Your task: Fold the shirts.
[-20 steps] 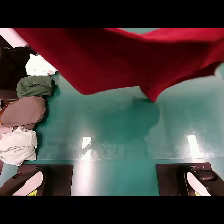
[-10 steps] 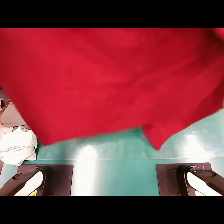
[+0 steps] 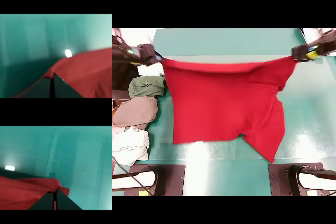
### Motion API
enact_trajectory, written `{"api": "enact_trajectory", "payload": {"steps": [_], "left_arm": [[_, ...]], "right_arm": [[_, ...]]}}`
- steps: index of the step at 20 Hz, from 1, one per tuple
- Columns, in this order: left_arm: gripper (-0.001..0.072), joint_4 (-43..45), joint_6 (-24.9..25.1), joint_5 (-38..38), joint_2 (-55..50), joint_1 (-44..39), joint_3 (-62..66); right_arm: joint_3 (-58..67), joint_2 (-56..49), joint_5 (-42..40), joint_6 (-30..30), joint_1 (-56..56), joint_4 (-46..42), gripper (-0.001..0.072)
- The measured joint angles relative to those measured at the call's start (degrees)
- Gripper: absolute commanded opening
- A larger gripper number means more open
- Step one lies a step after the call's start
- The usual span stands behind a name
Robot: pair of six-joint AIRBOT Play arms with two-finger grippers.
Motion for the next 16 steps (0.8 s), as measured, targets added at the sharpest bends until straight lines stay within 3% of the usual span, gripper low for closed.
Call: {"api": "enact_trajectory", "payload": {"steps": [1, 2, 7, 11, 16], "left_arm": [[0.0455, -0.6, 0.1, 0.6, -1.8, 0.0, -0.3], [0.0619, -0.9, 0.1, 1.4, -3.4, 0.0, -0.6], [0.0615, -0.4, 0.3, -1.0, -6.2, 1.6, 1.7], [0.0615, 3.0, 1.5, -10.1, -4.9, 4.8, 0.8], [0.0615, 9.7, 3.7, -14.2, 2.9, 6.6, -16.7]], "right_arm": [[-0.5, -1.6, -2.4, 0.9, 0.5, 0.0, 0.0306], [-0.9, -3.0, -4.3, 1.6, 1.0, 0.0, 0.0380], [-1.6, -4.6, -7.7, 3.2, 0.3, 3.8, 0.0364], [-2.2, -2.4, 2.0, -2.5, -2.8, 13.9, 0.0364], [-9.9, 3.4, 9.5, -7.0, -4.2, 22.1, 0.0364]]}}
